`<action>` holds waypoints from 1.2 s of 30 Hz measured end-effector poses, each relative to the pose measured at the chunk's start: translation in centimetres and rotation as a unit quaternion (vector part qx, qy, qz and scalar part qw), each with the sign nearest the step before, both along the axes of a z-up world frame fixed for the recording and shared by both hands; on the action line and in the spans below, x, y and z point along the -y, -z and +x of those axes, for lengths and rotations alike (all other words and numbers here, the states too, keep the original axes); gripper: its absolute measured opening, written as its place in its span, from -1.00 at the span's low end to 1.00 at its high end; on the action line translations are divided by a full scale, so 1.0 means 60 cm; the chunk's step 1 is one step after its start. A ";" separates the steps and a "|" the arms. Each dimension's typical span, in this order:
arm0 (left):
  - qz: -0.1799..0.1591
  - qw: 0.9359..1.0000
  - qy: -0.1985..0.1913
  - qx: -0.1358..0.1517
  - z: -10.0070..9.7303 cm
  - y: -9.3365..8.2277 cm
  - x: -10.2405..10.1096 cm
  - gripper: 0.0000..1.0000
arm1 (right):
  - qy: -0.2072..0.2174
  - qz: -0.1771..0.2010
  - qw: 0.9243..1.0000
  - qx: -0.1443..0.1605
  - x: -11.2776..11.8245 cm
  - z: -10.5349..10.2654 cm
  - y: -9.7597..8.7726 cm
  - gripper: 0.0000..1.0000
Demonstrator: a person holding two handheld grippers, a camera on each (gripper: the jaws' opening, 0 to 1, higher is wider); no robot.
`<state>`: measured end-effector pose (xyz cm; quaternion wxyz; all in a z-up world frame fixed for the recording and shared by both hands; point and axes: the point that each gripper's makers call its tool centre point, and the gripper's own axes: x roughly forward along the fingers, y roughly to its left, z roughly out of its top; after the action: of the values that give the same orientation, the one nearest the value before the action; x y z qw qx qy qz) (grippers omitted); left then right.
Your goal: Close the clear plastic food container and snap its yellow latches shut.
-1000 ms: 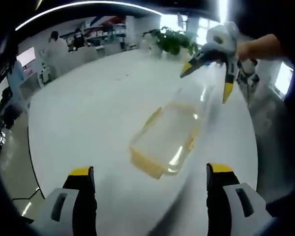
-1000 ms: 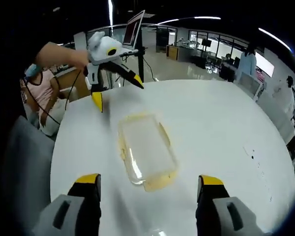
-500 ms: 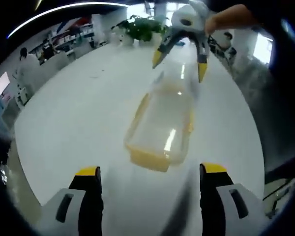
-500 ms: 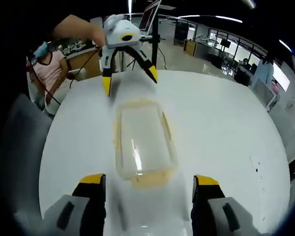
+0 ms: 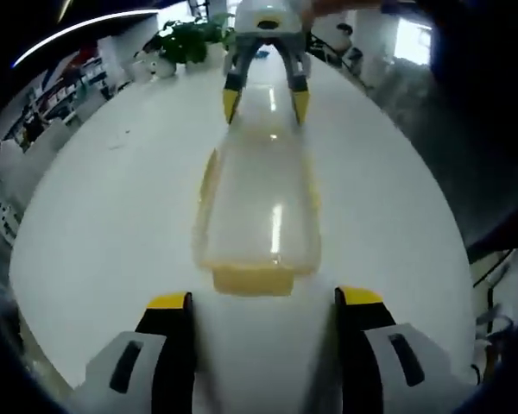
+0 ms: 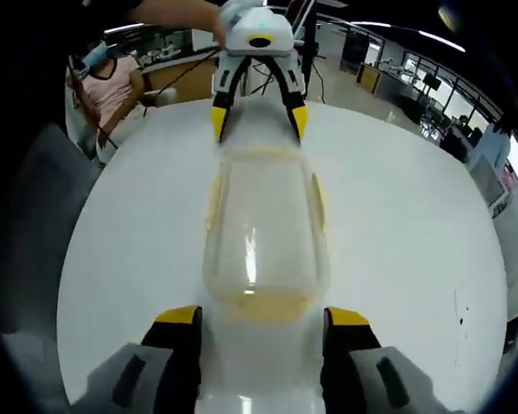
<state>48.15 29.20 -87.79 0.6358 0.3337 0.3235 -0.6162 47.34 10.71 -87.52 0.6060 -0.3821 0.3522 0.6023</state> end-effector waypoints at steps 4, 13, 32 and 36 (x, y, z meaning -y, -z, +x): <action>-0.019 1.000 -0.010 -0.016 0.001 -0.004 0.014 0.21 | 0.011 0.004 1.000 -0.017 -0.005 0.004 0.005 -0.08; -0.015 1.000 0.025 -0.006 -0.002 0.007 0.026 -0.01 | -0.007 -0.007 1.000 -0.024 -0.015 0.003 0.017 -0.25; 0.012 1.000 -0.003 -0.009 0.009 0.012 0.029 -0.27 | -0.006 -0.028 0.999 -0.020 -0.015 0.013 0.024 -0.26; 0.014 1.000 -0.001 -0.008 0.009 0.011 0.027 -0.29 | -0.009 -0.035 0.999 -0.021 -0.015 0.014 0.024 -0.29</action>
<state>48.72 27.56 -88.43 0.6294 0.3373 0.3370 -0.6136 48.19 11.62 -88.94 0.5794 -0.3938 0.3825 0.6024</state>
